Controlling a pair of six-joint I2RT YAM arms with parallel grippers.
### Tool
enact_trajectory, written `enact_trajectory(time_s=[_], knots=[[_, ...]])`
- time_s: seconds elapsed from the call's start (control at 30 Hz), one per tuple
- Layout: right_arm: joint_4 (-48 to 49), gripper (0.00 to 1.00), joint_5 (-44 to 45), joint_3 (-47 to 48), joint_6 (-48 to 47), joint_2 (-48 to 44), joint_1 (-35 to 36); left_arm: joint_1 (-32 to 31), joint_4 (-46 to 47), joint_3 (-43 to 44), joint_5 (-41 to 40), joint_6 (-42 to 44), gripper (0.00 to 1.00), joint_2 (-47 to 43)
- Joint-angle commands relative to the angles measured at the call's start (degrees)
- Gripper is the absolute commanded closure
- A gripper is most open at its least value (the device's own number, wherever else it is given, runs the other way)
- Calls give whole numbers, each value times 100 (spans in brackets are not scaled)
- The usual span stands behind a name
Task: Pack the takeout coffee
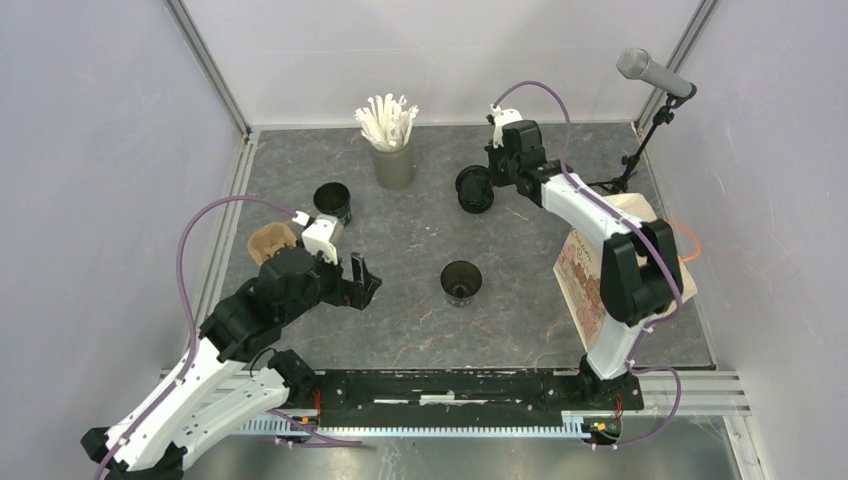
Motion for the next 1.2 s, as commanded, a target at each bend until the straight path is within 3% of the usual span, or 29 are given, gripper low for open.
enact_trajectory(time_s=[0.0, 0.13, 0.2, 0.37, 0.47, 0.57, 0.8, 0.9, 1.17], knots=[[209, 100, -1021, -619, 386, -876, -8, -10, 258, 75, -41, 435, 0, 323], [310, 100, -1584, -1237, 524, -1561, 97, -11, 948, -24, 1413, 1235, 10, 504], [346, 100, -1748, -1601, 594, -1936, 173, -10, 1231, 59, 1746, 1481, 13, 632], [706, 100, -2467, -2546, 898, -2787, 418, -35, 1889, 457, 3189, 2924, 35, 969], [867, 100, -2594, -2930, 1053, -3215, 667, -186, 2004, 591, 4013, 4155, 33, 1077], [1197, 100, -2709, -3359, 1334, -3625, 867, -387, 2005, 641, 3904, 5049, 25, 1204], [1688, 100, -3030, -3796, 1869, -4071, 1161, -946, 2003, 303, 3470, 6939, 19, 1403], [1668, 100, -3061, -3811, 1876, -4183, 1251, -1266, 1782, 352, 3042, 7270, 15, 1510], [1817, 100, -3173, -4002, 2028, -4282, 1413, -1924, 1428, 580, 1996, 7849, 18, 1997]])
